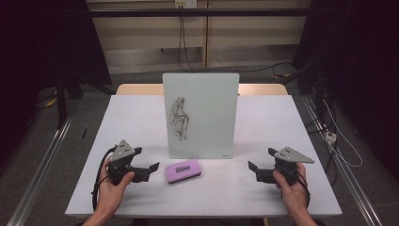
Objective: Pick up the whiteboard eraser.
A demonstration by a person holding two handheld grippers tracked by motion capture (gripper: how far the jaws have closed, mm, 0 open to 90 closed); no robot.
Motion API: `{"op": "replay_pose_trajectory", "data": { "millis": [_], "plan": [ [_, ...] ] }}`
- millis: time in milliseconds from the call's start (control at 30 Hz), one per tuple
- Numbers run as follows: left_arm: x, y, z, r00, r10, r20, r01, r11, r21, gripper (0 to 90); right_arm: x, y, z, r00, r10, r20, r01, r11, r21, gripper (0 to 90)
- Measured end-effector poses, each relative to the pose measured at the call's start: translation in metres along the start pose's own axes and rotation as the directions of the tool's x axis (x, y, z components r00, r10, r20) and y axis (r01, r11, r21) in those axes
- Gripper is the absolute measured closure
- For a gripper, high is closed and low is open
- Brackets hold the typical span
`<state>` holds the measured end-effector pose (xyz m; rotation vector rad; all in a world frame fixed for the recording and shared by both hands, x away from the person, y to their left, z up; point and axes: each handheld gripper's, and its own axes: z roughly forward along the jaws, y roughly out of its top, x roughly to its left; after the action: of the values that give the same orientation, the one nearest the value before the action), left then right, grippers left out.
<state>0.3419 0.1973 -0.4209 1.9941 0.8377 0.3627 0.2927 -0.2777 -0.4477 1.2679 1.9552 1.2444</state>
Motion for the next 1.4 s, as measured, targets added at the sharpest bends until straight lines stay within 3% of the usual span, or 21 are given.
{"op": "replay_pose_trajectory", "data": {
  "millis": [267, 467, 500, 600, 700, 867, 900, 933, 967, 1000, 1033, 1133, 1200, 1233, 1300, 1333, 1367, 1400],
  "plan": [
    [-0.011, 0.013, 0.007, 0.9973, 0.055, 0.049, -0.056, 0.9984, 0.007, 8.6, 0.002, 0.001, 0.0, 0.9999, -0.011, 0.002, 0.011, 1.0, 0.0, 6.6],
    [-0.019, 0.023, 0.016, 0.9947, 0.058, 0.085, -0.061, 0.9977, 0.03, 8.6, 0.002, 0.001, 0.0, 1.0, -0.009, 0.001, 0.009, 1.0, 0.0, 6.6],
    [-0.019, 0.026, 0.018, 0.9915, 0.062, 0.114, -0.066, 0.9973, 0.031, 8.6, 0.002, 0.001, 0.0, 1.0, -0.009, 0.001, 0.009, 1.0, 0.001, 6.6],
    [-0.022, 0.034, 0.026, 0.9882, 0.071, 0.136, -0.077, 0.9963, 0.038, 8.6, 0.002, 0.001, 0.0, 0.9999, -0.01, -0.002, 0.01, 1.0, 0.001, 6.6],
    [-0.024, 0.039, 0.031, 0.9894, 0.079, 0.122, -0.086, 0.995, 0.051, 8.6, 0.002, 0.0, 0.0, 1.0, -0.005, -0.004, 0.005, 1.0, 0.002, 6.6],
    [-0.027, 0.045, 0.039, 0.9855, 0.084, 0.147, -0.093, 0.9937, 0.062, 8.4, 0.001, 0.0, -0.001, 1.0, -0.004, -0.003, 0.004, 1.0, 0.0, 6.6],
    [-0.028, 0.046, 0.039, 0.9861, 0.095, 0.137, -0.106, 0.9918, 0.073, 8.4, 0.001, 0.0, -0.001, 1.0, -0.003, -0.005, 0.003, 1.0, 0.001, 6.6],
    [-0.028, 0.047, 0.041, 0.9811, 0.102, 0.165, -0.115, 0.9907, 0.073, 8.4, 0.001, 0.0, -0.001, 1.0, -0.003, -0.005, 0.003, 1.0, 0.001, 6.6],
    [-0.029, 0.048, 0.043, 0.9795, 0.111, 0.168, -0.127, 0.9883, 0.085, 8.4, 0.002, 0.0, -0.001, 1.0, -0.006, -0.004, 0.006, 1.0, 0.002, 6.6],
    [-0.032, 0.05, 0.046, 0.9698, 0.126, 0.208, -0.147, 0.9853, 0.087, 7.8, 0.003, 0.0, -0.001, 1.0, -0.006, -0.004, 0.006, 1.0, 0.004, 6.6],
    [-0.033, 0.051, 0.047, 0.9647, 0.142, 0.221, -0.168, 0.9806, 0.101, 7.7, 0.003, 0.0, -0.001, 0.9999, -0.008, -0.006, 0.008, 1.0, 0.003, 6.6],
    [-0.037, 0.051, 0.05, 0.9642, 0.154, 0.216, -0.178, 0.9796, 0.094, 7.7, 0.003, 0.0, -0.001, 0.9999, -0.009, -0.008, 0.009, 1.0, 0.003, 6.6],
    [-0.038, 0.053, 0.052, 0.9568, 0.171, 0.235, -0.201, 0.973, 0.113, 7.7, 0.002, 0.0, -0.001, 1.0, -0.006, -0.005, 0.006, 1.0, 0.004, 6.6],
    [-0.04, 0.053, 0.054, 0.9554, 0.165, 0.244, -0.196, 0.975, 0.105, 7.7, 0.002, 0.0, -0.001, 1.0, -0.005, -0.007, 0.005, 1.0, 0.003, 6.6],
    [-0.041, 0.056, 0.055, 0.9506, 0.191, 0.245, -0.226, 0.9659, 0.126, 8.5, 0.002, 0.0, -0.002, 1.0, -0.007, -0.007, 0.007, 1.0, 0.002, 6.6],
    [-0.042, 0.057, 0.058, 0.9504, 0.189, 0.247, -0.224, 0.9669, 0.122, 8.9, 0.002, 0.0, -0.001, 0.9999, -0.01, -0.007, 0.01, 1.0, 0.001, 6.6],
    [-0.042, 0.058, 0.059, 0.9468, 0.196, 0.255, -0.235, 0.9628, 0.133, 9.8, 0.003, 0.0, -0.001, 0.9999, -0.008, -0.007, 0.008, 1.0, 0.002, 6.6],
    [-0.044, 0.06, 0.063, 0.9426, 0.217, 0.254, -0.263, 0.9514, 0.161, 10.7, 0.003, 0.0, -0.001, 0.9999, -0.01, -0.008, 0.01, 1.0, 0.003, 6.5]
  ]
}}
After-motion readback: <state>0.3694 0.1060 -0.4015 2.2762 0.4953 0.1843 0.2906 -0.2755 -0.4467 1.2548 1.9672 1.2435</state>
